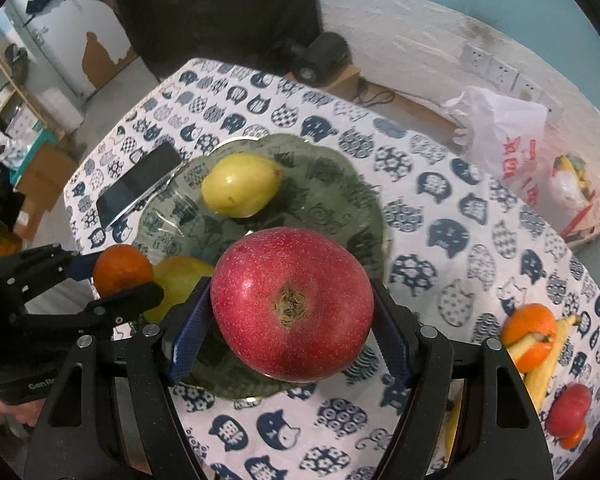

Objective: Organize fruits
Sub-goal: 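Carry the red apple in the right tool onto the plate while the left tool carries the orange there, then open both tools, releasing the apple and orange on the plate, and lift away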

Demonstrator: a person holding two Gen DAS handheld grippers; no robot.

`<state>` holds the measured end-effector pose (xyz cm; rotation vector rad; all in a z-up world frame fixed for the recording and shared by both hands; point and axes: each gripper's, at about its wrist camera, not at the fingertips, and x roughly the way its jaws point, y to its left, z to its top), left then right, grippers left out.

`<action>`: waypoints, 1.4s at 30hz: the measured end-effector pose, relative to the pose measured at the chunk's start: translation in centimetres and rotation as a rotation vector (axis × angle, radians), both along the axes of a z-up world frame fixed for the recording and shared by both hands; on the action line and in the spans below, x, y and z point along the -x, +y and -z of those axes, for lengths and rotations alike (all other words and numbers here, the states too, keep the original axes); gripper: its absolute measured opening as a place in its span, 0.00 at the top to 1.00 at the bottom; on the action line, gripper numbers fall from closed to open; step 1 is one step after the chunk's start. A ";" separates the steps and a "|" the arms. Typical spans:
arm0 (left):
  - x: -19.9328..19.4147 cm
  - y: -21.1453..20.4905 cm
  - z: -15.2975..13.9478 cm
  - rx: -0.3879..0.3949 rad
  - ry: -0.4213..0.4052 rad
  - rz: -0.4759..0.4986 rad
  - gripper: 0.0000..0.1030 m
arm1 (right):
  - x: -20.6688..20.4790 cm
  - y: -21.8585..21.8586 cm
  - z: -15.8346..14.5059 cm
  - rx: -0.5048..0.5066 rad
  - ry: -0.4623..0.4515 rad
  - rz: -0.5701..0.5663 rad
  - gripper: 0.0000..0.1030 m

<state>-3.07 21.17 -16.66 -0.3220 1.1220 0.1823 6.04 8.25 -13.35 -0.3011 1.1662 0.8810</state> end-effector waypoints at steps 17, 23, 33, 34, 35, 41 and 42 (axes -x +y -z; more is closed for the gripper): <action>-1.0 2.2 2.3 0.059 0.054 -0.054 0.46 | 1.2 1.7 4.7 0.105 0.050 -0.061 0.27; -0.9 2.3 2.5 0.066 0.061 -0.056 0.42 | 2.0 2.0 5.2 0.117 0.051 -0.086 0.27; -0.6 2.2 2.5 0.056 0.077 -0.053 0.40 | 1.6 1.5 4.6 0.098 0.051 -0.059 0.27; -0.6 2.2 2.4 0.058 0.075 -0.055 0.39 | 1.5 1.3 4.2 0.088 0.052 -0.053 0.27; -0.6 2.2 2.3 0.059 0.073 -0.058 0.38 | 1.3 1.0 3.8 0.076 0.054 -0.045 0.27; -0.6 1.7 1.6 0.060 0.065 -0.056 0.38 | 0.7 -1.2 1.4 0.031 0.029 0.017 0.25; -0.6 1.4 1.5 0.059 0.064 -0.050 0.37 | 0.7 -1.4 1.1 0.028 0.026 0.023 0.24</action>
